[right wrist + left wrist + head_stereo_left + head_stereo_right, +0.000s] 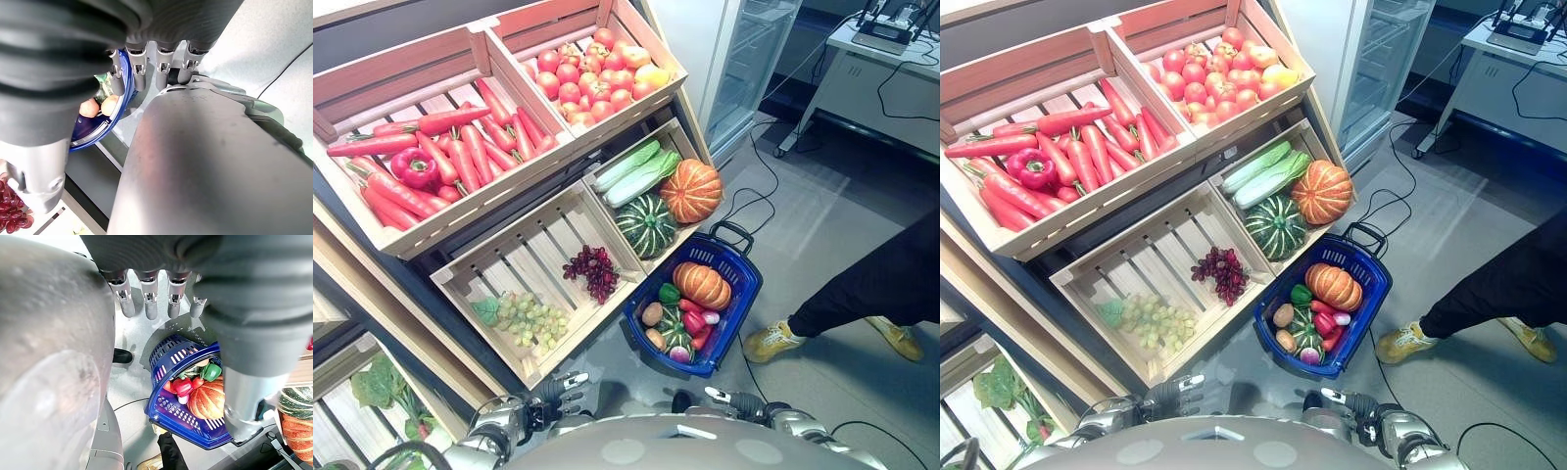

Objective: Pick up fruits and vegetables into the basket

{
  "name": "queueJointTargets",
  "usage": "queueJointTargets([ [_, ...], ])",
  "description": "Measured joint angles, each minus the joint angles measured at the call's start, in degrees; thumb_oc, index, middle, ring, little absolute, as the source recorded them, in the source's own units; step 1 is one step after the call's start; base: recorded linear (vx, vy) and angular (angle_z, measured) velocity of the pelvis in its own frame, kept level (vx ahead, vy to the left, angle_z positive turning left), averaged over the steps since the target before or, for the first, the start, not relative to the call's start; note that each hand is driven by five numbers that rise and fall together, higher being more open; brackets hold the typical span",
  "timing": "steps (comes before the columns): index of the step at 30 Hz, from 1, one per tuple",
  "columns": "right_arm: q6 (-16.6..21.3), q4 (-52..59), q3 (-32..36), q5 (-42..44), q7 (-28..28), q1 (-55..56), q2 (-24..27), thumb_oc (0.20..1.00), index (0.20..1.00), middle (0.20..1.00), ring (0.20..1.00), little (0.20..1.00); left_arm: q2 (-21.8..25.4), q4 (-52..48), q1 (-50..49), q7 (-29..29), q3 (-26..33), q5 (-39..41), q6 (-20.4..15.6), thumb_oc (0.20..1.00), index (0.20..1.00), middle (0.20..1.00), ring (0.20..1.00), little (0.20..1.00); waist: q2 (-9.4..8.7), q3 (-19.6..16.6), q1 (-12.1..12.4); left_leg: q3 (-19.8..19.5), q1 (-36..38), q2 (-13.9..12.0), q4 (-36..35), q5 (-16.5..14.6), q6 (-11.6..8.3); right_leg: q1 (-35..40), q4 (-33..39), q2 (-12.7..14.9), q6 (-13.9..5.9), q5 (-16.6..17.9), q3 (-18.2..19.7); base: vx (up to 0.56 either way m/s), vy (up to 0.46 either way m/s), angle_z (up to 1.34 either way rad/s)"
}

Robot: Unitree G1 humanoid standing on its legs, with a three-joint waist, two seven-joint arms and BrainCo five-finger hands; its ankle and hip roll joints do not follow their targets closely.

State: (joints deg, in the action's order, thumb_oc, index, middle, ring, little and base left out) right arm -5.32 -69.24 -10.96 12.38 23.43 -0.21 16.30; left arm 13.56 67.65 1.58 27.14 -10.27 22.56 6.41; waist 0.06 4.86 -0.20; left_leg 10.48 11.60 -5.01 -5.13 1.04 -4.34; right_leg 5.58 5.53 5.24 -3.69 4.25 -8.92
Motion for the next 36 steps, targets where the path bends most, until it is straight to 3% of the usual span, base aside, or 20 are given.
queueJointTargets([
  [13,0.0,0.0,0.0,0.0,0.0,0.0,0.0,1.0,1.0,1.0,1.0,1.0,-0.2,0.0,-0.1,-0.8,-0.2,-0.1,-0.6,1.0,1.0,1.0,1.0,1.0,0.04,0.1,-0.1,0.0,-0.1,0.0,0.0,0.0,0.0,-0.1,0.0,0.0,-0.01,0.0,0.0,0.0,0.0,0.0],
  [18,0.3,0.0,0.0,0.0,0.0,-0.1,0.2,1.0,1.0,1.0,1.0,1.0,-0.2,-0.1,-0.2,-1.5,-0.7,-0.2,-4.5,1.0,1.0,1.0,1.0,1.0,0.24,0.4,-0.2,0.0,-0.1,0.0,0.0,0.0,0.01,-0.1,0.0,0.0,-0.01,0.0,0.1,0.01,0.001,0.0],
  [23,0.6,0.1,0.0,0.0,0.0,-0.1,0.4,1.0,1.0,1.0,1.0,1.0,-0.2,-2.5,-0.4,-4.0,-1.7,-1.9,-10.2,1.0,1.0,1.0,1.0,1.0,0.59,0.6,-0.3,0.1,0.0,0.0,0.0,0.0,0.01,-0.1,0.0,0.0,-0.01,0.0,0.1,0.01,0.002,0.0],
  [29,2.6,0.0,0.0,0.0,-0.5,0.1,0.4,1.0,1.0,1.0,1.0,1.0,-0.3,-5.6,-0.3,-11.6,-1.9,-3.0,-16.0,1.0,1.0,1.0,1.0,1.0,0.84,0.8,-0.4,0.1,0.0,0.0,0.0,0.0,0.01,-0.1,0.0,0.0,-0.02,0.0,0.2,0.0,0.0,0.0],
  [30,3.0,-0.1,-0.1,0.0,-0.5,0.1,0.4,1.0,1.0,1.0,1.0,1.0,-0.4,-5.0,-0.3,-12.6,-1.9,-3.6,-18.3,1.0,1.0,1.0,1.0,1.0,0.87,0.9,-0.4,0.1,-0.1,0.0,0.0,0.0,0.01,-0.1,0.0,0.0,-0.02,0.0,0.2,0.0,0.0,0.0],
  [31,3.9,-0.2,-0.1,0.0,-0.5,0.2,0.4,1.0,1.0,1.0,1.0,1.0,-0.4,-4.9,-0.5,-14.6,-1.9,-4.5,-23.0,1.0,1.0,1.0,1.0,1.0,0.93,1.1,-0.5,0.1,-0.1,0.0,0.0,0.0,0.01,-0.2,0.0,0.0,-0.01,0.0,0.2,0.0,0.0,0.0],
  [32,4.2,-0.2,-0.1,0.0,-0.6,0.3,0.4,1.0,1.0,1.0,1.0,1.0,-0.4,-5.0,-0.4,-15.1,-1.9,-4.6,-24.1,1.0,1.0,1.0,1.0,1.0,0.98,1.2,-0.4,0.1,-0.1,0.0,0.0,0.0,0.01,-0.2,0.0,0.0,-0.02,0.0,0.2,-0.04,-0.018,-0.02],
  [34,6.7,0.2,-0.4,0.5,-1.0,0.1,0.9,1.0,1.0,1.0,1.0,1.0,1.9,-9.8,-1.0,-20.8,-4.2,-10.8,-31.5,1.0,1.0,1.0,1.0,1.0,1.27,2.8,0.1,-0.3,-0.5,0.0,0.0,-0.1,0.17,-0.3,0.0,0.0,-0.01,0.0,-0.2,-0.03,-0.009,0.09],
  [36,7.8,0.8,-1.0,1.4,-1.7,0.1,0.9,1.0,1.0,1.0,1.0,1.0,3.3,-13.3,-1.3,-25.5,-5.4,-15.5,-33.7,1.0,1.0,1.0,1.0,1.0,1.52,3.3,0.2,-0.8,-1.0,0.0,0.0,0.0,0.2,-0.6,0.0,0.0,0.0,0.0,-0.5,0.01,-0.002,0.12],
])
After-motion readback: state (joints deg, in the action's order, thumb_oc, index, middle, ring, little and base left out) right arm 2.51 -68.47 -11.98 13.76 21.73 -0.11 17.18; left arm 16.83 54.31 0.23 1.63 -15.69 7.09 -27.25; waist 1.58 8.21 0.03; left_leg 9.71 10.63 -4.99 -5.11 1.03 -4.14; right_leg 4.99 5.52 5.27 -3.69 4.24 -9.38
